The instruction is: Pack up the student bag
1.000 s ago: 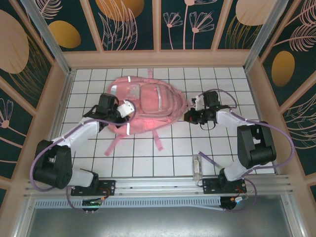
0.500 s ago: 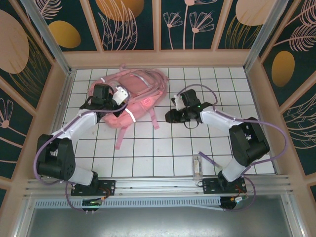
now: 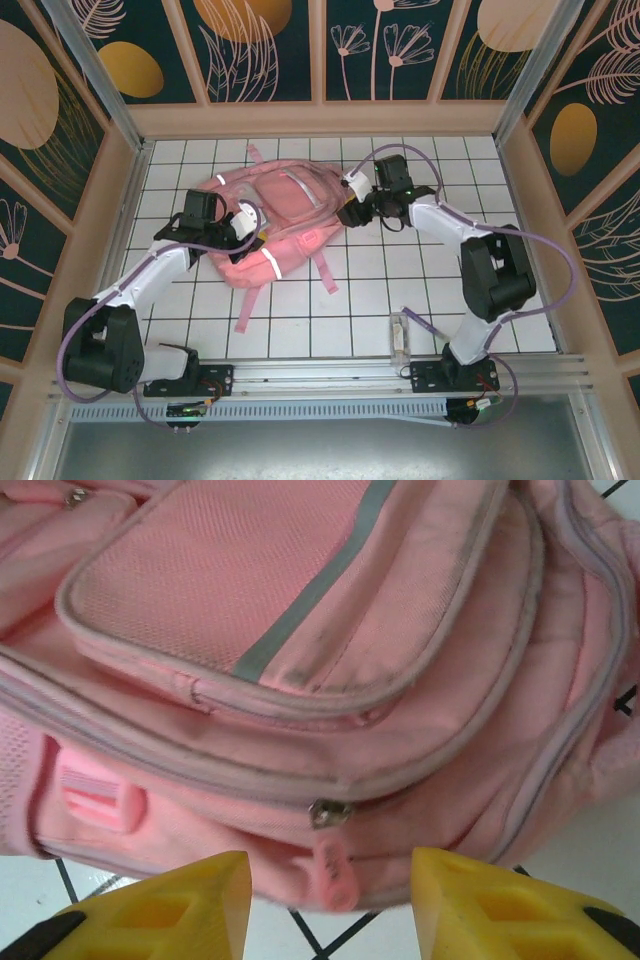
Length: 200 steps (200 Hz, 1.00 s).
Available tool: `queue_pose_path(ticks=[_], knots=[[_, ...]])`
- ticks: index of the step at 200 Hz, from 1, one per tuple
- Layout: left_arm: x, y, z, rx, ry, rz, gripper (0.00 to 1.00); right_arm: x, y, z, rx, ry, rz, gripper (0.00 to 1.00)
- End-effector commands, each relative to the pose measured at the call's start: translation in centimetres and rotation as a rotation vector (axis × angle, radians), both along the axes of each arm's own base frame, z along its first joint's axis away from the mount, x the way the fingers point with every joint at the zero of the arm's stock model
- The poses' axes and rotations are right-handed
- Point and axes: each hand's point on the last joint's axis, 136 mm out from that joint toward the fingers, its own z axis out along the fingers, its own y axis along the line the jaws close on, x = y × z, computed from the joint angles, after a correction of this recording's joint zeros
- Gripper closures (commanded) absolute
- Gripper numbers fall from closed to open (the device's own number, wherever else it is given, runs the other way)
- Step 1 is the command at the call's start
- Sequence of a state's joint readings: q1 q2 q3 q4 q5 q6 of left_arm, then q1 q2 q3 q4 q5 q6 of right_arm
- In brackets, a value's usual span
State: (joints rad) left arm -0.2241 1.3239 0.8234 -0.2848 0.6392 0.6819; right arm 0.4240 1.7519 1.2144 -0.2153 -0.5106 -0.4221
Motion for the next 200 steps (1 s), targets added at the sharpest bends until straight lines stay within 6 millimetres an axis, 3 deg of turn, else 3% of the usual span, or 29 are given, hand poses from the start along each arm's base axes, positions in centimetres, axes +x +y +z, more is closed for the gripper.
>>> queue_pose_path(ticks=[1, 39, 72, 114, 200], knots=[[-1.4, -1.6, 2.7, -0.087, -0.087, -0.13, 1.0, -0.4, 0.9, -0.5, -0.014, 0.003, 0.114, 0.53], [-1.7, -1.6, 2.5, -0.092, -0.089, -0.134, 1.0, -0.1, 1.2, -2.6, -0.06, 0.08, 0.157, 0.56], [-1.7, -1.4, 2.1, -0.082, -0.082, -0.125, 1.0, -2.0, 0.8, -4.4, -0.064, 0.191, 0.197, 0.56], [-1.7, -1.3, 1.9, -0.071, -0.077, -0.122, 1.0, -3.8, -0.7, -4.2, -0.002, 0.297, 0.231, 0.56], [-2.4, -1.3, 1.3, -0.066, -0.074, -0.146, 1.0, -2.0, 1.8, -5.6, -0.046, 0.216, 0.254, 0.63]])
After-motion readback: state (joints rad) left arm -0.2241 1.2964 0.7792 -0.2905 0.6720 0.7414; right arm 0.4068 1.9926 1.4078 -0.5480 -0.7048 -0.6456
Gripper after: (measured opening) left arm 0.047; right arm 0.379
